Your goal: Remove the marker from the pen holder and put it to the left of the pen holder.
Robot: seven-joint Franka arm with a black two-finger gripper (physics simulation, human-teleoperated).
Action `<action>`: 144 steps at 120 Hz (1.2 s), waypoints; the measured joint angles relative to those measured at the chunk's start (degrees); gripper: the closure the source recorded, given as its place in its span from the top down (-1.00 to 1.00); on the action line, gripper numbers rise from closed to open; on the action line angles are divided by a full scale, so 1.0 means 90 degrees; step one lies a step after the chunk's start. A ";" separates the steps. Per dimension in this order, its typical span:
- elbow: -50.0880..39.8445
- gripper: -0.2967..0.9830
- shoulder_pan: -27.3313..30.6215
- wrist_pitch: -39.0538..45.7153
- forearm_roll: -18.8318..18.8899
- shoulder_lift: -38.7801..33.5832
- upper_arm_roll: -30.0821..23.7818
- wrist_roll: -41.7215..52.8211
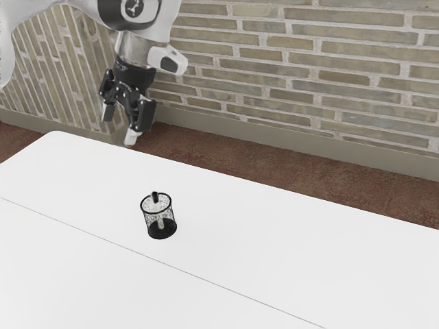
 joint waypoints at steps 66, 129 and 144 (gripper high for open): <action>0.0290 0.54 0.0590 0.2444 -0.0768 0.2103 -0.0123 0.0902; -0.1633 0.53 0.1792 0.4267 -0.1429 0.1793 -0.0162 0.1235; -0.1700 0.53 0.1855 0.4429 -0.1507 0.1811 -0.0170 0.1278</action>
